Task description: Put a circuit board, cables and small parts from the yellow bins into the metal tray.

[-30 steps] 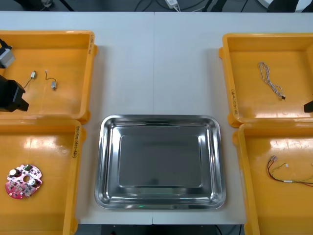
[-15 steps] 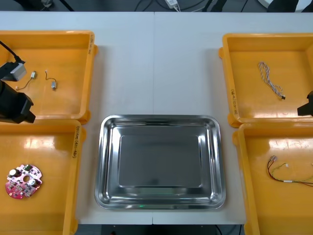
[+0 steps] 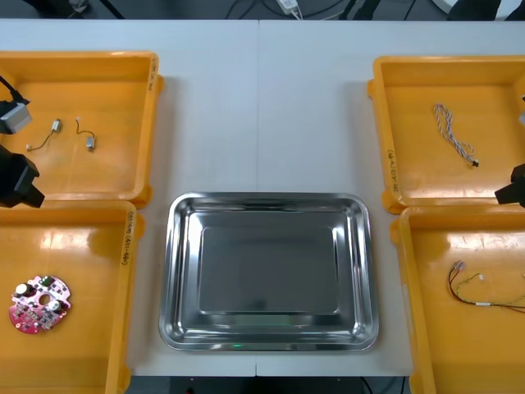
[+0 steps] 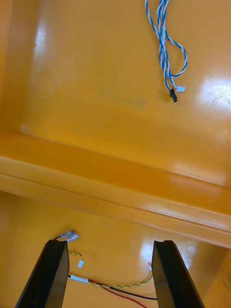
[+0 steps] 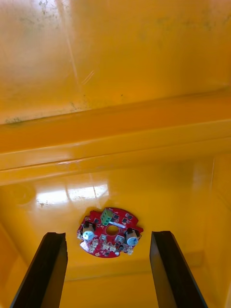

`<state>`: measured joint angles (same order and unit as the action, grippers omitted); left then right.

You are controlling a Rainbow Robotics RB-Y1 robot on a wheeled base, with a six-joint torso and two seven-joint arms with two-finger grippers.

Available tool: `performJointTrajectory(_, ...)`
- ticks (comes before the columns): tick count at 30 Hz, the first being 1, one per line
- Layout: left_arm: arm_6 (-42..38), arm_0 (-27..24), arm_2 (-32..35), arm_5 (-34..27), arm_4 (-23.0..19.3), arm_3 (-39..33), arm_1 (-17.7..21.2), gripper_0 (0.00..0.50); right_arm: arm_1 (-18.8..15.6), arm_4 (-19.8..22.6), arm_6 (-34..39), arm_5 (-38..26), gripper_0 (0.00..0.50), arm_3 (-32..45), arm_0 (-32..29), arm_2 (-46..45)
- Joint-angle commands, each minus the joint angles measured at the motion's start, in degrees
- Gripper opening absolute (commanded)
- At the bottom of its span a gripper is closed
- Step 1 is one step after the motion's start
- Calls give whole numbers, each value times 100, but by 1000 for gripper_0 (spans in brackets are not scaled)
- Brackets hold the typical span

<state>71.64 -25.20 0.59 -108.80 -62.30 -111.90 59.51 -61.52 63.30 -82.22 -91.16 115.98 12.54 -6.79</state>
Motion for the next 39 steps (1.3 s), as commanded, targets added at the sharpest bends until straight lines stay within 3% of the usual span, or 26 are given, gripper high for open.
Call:
performJointTrajectory(1,887,340,-41,465,-80,-227,421,500,-141,-37,-884,-16,500,452,-304,-191)
performJointTrajectory(7,1370,824,-41,1133,-63,-358,482,500,-158,-55,-1991,-16,500,777,-515,-191)
performJointTrajectory(18,1669,1615,-24,1749,166,-930,535,500,-290,-125,-4224,99,500,918,-972,-191)
performJointTrajectory(26,1836,2151,-24,2083,315,-1281,614,500,-422,-178,-5182,239,500,1085,-1403,-191)
performJointTrajectory(32,2364,2625,-32,2540,561,-1299,614,500,-413,200,-6298,406,500,1085,-1640,-191)
performJointTrajectory(39,2618,3003,-24,2838,658,-1299,623,500,-413,253,-6887,679,500,1085,-1974,-182)
